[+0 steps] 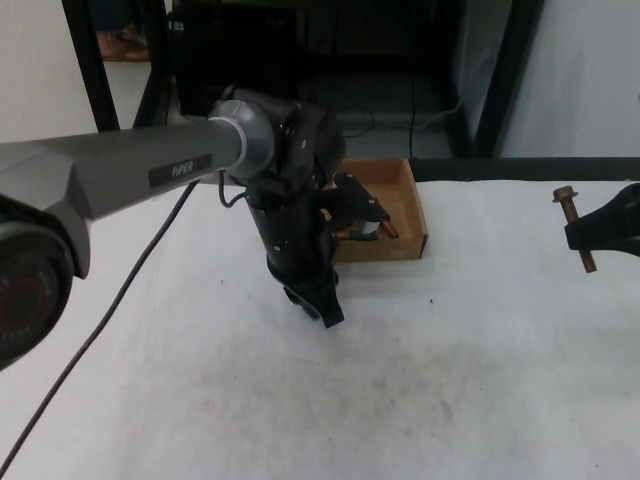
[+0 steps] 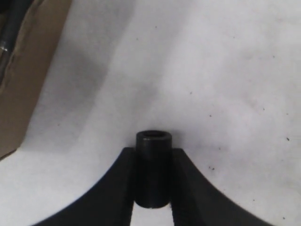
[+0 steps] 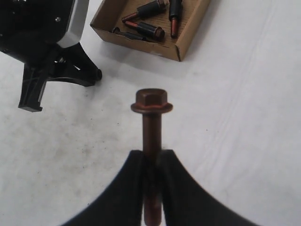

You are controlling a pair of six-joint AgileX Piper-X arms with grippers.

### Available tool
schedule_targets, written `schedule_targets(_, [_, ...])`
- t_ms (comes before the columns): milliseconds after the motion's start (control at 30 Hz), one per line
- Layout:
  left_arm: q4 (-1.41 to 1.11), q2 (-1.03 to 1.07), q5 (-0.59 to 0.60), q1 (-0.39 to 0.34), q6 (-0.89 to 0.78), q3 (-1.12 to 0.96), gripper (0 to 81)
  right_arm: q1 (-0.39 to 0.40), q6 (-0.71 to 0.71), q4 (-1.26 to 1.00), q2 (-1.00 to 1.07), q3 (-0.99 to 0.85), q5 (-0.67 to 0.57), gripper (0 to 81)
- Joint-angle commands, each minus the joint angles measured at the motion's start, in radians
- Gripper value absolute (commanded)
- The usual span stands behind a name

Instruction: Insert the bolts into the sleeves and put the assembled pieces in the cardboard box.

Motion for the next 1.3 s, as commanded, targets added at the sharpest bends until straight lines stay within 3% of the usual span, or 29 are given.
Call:
schedule_targets(0, [0.072, 0.008, 0.014, -0.003, -0.045, -0.025, 0.8, -0.004, -0.005, -0.009, -0.015, -0.003, -0.023, 0.3])
schedule_targets(167, [0.047, -0.056, 0.028, -0.012, -0.086, -0.043, 0.8, -0.004, 0.074, -0.084, -0.017, -0.003, -0.084, 0.3])
schedule_targets(367, [0.058, -0.205, 0.174, -0.029, -0.288, -0.023, 0.8, 0.021, 0.242, -0.261, -0.017, -0.003, -0.177, 0.3])
schedule_targets(667, [0.003, -0.541, 0.118, -0.125, -0.295, 0.204, 0.8, 0.097, 0.391, -0.489, -0.031, -0.003, -0.293, 0.3])
schedule_targets(833, [-0.025, -0.743, 0.102, -0.119, -0.387, 0.361, 0.8, 0.116, 0.387, -0.534, -0.092, -0.003, -0.316, 0.3])
schedule_targets(1000, [-0.257, -1.009, 0.102, -0.095, -0.553, 0.566, 0.8, 0.121, 0.394, -0.536, -0.148, -0.003, -0.337, 0.3])
schedule_targets(1267, [-0.84, -1.302, 0.096, -0.097, -0.644, 1.054, 0.8, 0.191, 0.6, -0.705, -0.161, -0.002, -0.335, 0.3])
